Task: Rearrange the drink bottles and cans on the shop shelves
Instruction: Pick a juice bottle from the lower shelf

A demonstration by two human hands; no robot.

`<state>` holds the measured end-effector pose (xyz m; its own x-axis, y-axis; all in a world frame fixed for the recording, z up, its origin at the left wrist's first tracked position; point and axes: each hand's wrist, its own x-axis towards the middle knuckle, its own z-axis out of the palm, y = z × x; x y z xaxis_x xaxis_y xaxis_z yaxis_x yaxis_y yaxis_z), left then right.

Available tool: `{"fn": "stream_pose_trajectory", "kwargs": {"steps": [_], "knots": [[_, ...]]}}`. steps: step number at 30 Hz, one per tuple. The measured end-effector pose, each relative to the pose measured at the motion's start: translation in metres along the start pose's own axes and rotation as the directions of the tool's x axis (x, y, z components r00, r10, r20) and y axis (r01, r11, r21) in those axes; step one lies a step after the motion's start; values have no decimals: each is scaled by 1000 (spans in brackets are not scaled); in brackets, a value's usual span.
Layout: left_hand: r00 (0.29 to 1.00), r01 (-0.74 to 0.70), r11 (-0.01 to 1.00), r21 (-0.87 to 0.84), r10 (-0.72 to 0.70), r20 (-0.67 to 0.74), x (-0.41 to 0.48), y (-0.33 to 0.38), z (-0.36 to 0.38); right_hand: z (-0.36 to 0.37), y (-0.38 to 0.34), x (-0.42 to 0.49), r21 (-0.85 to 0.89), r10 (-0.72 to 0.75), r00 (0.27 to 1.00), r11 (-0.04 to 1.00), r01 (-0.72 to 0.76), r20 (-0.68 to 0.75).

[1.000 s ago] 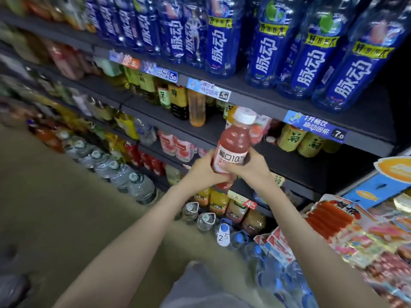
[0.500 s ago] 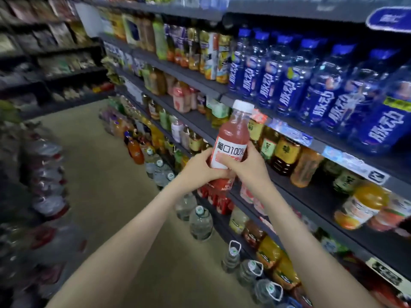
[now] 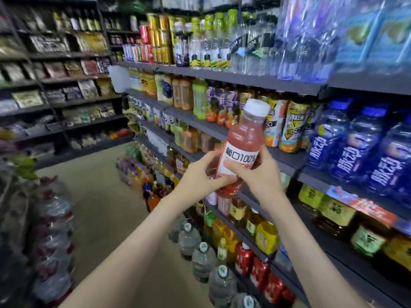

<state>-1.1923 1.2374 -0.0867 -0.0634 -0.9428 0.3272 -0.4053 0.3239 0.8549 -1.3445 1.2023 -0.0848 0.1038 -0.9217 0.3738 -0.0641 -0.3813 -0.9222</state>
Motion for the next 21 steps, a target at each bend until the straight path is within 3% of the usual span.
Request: {"fn": "stream_pose_trajectory", "kwargs": {"steps": [10, 17, 21], "knots": [[979, -126, 978, 169, 150, -139, 163, -90, -136, 158, 35, 190, 202, -72, 993, 975, 89, -91], [974, -118, 978, 175, 148, -171, 252, -174, -258, 286, 54, 306, 161, -128, 992, 979, 127, -6], [971, -183, 959, 216, 212, -115, 312, -223, -325, 353, 67, 362, 23, -217, 973, 975, 219, -84]]}}
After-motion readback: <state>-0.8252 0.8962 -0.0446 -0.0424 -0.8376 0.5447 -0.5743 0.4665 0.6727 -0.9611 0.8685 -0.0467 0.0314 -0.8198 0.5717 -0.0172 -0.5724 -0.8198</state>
